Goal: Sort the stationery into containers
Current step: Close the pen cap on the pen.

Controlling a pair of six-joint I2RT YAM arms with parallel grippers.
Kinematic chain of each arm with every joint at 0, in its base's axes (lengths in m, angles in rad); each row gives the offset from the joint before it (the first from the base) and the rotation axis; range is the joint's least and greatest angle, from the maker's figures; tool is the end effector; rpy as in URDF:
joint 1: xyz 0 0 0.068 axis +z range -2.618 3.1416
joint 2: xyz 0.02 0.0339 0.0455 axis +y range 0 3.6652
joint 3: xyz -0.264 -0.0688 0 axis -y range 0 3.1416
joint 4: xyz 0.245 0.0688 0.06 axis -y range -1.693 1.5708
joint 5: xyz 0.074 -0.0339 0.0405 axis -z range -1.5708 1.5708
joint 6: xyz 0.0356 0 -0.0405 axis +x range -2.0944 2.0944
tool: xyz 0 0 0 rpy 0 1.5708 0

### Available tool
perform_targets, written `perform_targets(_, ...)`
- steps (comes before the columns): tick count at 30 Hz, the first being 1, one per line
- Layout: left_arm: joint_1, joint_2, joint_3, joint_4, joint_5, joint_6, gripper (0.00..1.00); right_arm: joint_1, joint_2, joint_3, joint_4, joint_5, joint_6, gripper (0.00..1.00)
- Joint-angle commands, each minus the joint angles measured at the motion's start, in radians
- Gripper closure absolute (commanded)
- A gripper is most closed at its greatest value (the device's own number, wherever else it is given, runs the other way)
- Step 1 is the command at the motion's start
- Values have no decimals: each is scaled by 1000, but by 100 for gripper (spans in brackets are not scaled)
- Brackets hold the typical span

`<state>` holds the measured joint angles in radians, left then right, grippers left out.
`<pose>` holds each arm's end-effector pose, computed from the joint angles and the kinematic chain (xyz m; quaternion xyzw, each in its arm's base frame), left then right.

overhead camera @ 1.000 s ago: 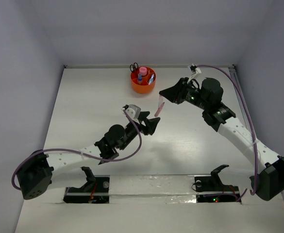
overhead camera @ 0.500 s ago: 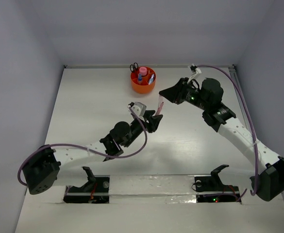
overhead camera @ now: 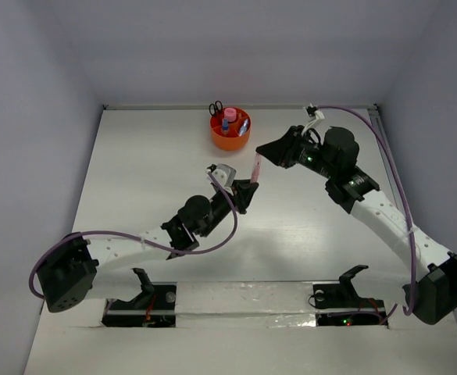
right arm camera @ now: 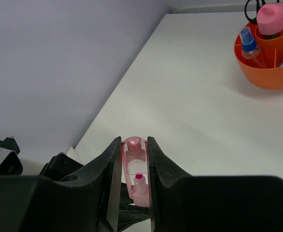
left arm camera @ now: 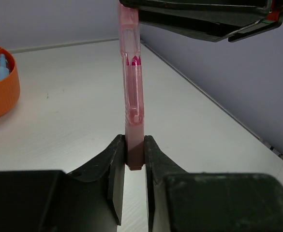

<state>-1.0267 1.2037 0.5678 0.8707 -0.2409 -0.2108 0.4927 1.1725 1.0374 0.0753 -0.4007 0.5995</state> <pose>0.1437 -0.2211 0.2879 0.1574 0.6019 -0.3914 0.6781 0.2358 0.1423 0.3769 -0.0982 0.7196 0.4728 0.4990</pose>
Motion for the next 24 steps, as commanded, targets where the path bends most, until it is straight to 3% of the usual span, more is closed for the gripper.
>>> perform_targets(1,-6,3,53,15,-38,-25,100,10,-39,0,57,17,5,100)
perform_targets(8,-6,31,76,33,-92,-85,100,64,-54,-71,115,100,14,100)
perform_targets(24,-6,7,96,25,-133,-52,100,144,-14,-111,86,118,-9,100)
